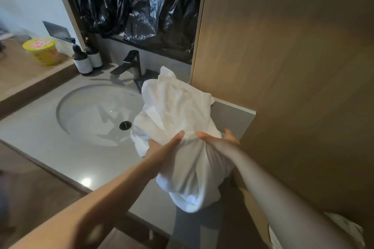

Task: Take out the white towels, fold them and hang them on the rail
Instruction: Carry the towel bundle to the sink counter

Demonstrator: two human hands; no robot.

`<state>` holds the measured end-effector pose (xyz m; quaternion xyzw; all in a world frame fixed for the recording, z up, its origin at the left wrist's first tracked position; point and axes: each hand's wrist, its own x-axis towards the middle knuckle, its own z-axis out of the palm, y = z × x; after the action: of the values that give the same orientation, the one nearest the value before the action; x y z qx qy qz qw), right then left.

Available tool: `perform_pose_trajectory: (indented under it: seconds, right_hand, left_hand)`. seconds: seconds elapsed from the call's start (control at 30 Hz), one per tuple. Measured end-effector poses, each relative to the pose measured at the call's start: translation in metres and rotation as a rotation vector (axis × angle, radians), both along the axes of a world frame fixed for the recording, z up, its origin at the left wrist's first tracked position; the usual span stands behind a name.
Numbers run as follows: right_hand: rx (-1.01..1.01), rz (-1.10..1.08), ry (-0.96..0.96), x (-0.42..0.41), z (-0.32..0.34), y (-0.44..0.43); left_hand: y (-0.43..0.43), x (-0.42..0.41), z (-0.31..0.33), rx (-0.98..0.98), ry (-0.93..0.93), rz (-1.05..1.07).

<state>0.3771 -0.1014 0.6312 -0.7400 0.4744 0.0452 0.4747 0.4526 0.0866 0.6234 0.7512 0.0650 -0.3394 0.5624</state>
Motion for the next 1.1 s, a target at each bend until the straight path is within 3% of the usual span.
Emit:
perform_pose_trajectory:
  seconds: [0.1,0.17,0.33,0.37,0.4,0.5,0.87,1.0,1.1]
  right_hand:
    - [0.063,-0.074,0.032,-0.005,-0.005,0.004]
    - [0.08,-0.062,0.028,-0.007,-0.008,0.005]
    - [0.078,-0.012,0.009,-0.008,-0.013,0.004]
    - [0.076,-0.012,0.009,-0.008,-0.013,0.005]
    - [0.077,-0.016,0.013,-0.008,-0.013,0.005]
    - [0.091,-0.052,0.02,-0.007,-0.013,0.006]
    - [0.056,-0.221,-0.224,-0.073,-0.029,-0.002]
    - [-0.019,-0.24,-0.209,-0.116,-0.032,-0.004]
    - [-0.077,-0.232,-0.158,-0.159,-0.034,-0.004]
  left_hand:
    - [-0.002,-0.005,0.011,0.15,0.001,-0.032]
    - [0.004,-0.011,0.019,0.24,-0.125,-0.124]
    - [0.027,-0.03,0.03,0.408,-0.995,-0.535]
    - [0.027,-0.026,0.03,0.422,-1.097,-0.628]
    - [0.026,-0.021,0.029,0.443,-1.133,-0.717]
    - [0.018,-0.008,0.021,0.481,-1.009,-0.854]
    - [0.007,-0.013,0.034,0.612,-0.922,-0.899]
    - [-0.005,-0.044,0.061,0.693,-1.11,-0.901]
    - [-0.019,-0.084,0.072,0.666,-1.289,-1.036]
